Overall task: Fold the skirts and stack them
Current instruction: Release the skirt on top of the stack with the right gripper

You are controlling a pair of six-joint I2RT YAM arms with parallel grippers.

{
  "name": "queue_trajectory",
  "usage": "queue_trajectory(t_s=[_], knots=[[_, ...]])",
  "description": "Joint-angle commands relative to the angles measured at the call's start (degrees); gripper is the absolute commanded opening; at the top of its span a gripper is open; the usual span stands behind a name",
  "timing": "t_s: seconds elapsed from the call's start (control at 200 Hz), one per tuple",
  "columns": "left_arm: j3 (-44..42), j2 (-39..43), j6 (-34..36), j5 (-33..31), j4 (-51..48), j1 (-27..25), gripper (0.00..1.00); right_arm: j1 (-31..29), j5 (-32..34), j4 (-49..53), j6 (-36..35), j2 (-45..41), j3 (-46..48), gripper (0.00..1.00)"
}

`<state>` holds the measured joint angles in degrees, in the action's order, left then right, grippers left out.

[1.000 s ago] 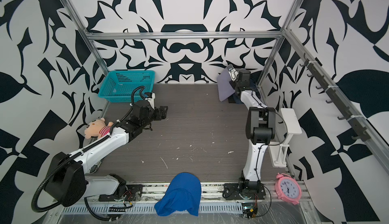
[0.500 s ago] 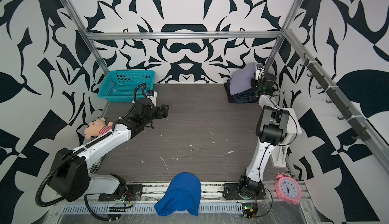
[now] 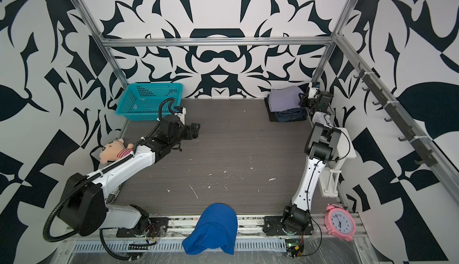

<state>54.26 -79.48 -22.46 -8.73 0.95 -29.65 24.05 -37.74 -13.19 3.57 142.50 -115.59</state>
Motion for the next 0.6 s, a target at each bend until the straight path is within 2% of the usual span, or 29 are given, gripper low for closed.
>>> queue_trajectory(t_s=[0.0, 0.04, 0.1, 0.16, 0.18, 0.195, 0.23, 0.29, 0.305, 0.315, 0.45, 0.595], knots=[[2.0, -0.7, 0.3, 0.4, -1.0, -0.2, 0.79, 0.4, -2.4, 3.1, 4.0, 0.1, -7.0, 0.0], [2.1, -0.8, 0.4, 0.3, -0.7, -0.1, 0.79, 0.6, -1.6, 5.0, 4.1, 0.9, -8.5, 0.0], [2.2, -1.2, 0.3, 0.5, -0.3, -0.2, 0.79, 0.8, -1.3, 6.3, 4.3, 1.5, -9.8, 0.2], [2.7, -1.6, 0.4, 0.8, -0.3, -0.2, 0.79, 1.1, -0.9, 6.3, 5.3, 1.4, -9.8, 0.32], [2.9, -1.7, 0.4, 0.9, -0.5, -0.3, 0.79, 1.2, -0.8, 6.3, 5.6, 1.2, -9.9, 0.38], [3.1, -1.8, 0.4, 0.9, -0.5, -0.3, 0.79, 1.2, -0.8, 6.4, 5.9, 1.2, -10.0, 0.52], [3.3, -2.0, 0.5, 1.0, -0.6, -0.2, 0.79, 1.4, -0.8, 6.5, 6.7, 0.9, -10.1, 0.76], [3.8, -2.1, 0.6, 0.9, -0.7, -0.4, 0.79, 1.4, -1.0, 6.1, 7.8, -0.2, -9.7, 0.85], [3.8, -2.2, 0.6, 0.8, -0.8, -0.4, 0.79, 1.5, -1.0, 6.0, 8.0, -0.7, -9.5, 0.95], [3.9, -2.2, 0.7, 0.8, -0.8, -0.5, 0.79, 1.5, -0.9, 5.9, 8.1, -1.1, -9.3, 0.98], [4.6, -2.3, 0.7, 0.6, -0.7, -0.8, 0.79, 1.6, 2.4, 6.1, 8.4, -6.7, -5.1, 0.99], [4.2, -2.2, 0.8, 0.2, -0.2, -1.2, 0.8, 2.2, 11.0, 5.8, 7.1, -14.8, 4.5, 0.99]])
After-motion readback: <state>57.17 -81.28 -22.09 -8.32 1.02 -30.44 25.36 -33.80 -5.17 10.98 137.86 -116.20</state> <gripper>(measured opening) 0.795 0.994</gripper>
